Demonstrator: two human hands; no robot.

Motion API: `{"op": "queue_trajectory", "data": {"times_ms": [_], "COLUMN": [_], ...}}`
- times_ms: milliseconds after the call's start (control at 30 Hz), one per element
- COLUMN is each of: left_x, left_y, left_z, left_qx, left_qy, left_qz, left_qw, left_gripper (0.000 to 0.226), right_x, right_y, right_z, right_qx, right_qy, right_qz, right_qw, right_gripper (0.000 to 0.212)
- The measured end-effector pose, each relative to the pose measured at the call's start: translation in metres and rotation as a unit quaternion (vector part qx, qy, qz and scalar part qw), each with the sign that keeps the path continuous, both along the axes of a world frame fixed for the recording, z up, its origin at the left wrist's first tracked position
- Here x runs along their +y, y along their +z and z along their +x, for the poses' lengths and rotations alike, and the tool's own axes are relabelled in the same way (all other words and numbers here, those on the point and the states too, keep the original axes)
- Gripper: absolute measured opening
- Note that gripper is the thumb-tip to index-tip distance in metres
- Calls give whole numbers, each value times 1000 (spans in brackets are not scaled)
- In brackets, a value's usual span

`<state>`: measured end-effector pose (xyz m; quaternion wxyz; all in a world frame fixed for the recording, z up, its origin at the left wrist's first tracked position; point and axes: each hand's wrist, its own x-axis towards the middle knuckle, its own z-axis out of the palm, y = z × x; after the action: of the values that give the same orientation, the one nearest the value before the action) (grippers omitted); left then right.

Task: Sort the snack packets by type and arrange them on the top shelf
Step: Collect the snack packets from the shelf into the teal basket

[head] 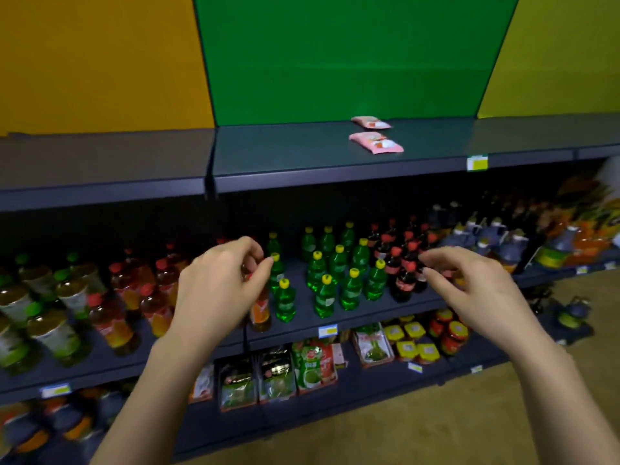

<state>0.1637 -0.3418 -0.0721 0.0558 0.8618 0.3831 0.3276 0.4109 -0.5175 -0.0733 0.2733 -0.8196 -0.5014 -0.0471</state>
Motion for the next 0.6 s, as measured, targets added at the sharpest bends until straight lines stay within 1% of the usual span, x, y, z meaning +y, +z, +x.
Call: {"op": "queue_trajectory", "data": {"times_ms": [233, 400, 500, 600], "left_x": [52, 111, 147, 176], "left_y": [21, 37, 47, 54], "left_z": [98, 168, 209, 245], "left_qx": [-34, -47, -22, 9], "left_qy": [3, 2, 7, 14], "left_qz": [47, 44, 52, 35], "left_qw": [998, 998, 998, 999], "left_gripper": [16, 15, 19, 20], "right_x": [71, 151, 212, 267], "right_y": [18, 49, 73, 80], "right_z": [82, 146, 185, 216], "right_qx": [-16, -3, 0, 8], "right_qy": [30, 22, -3, -58], "right_qz": [21, 42, -9, -87], "right_qw": [999, 999, 1000, 994], "right_gripper": [19, 22, 36, 63]}}
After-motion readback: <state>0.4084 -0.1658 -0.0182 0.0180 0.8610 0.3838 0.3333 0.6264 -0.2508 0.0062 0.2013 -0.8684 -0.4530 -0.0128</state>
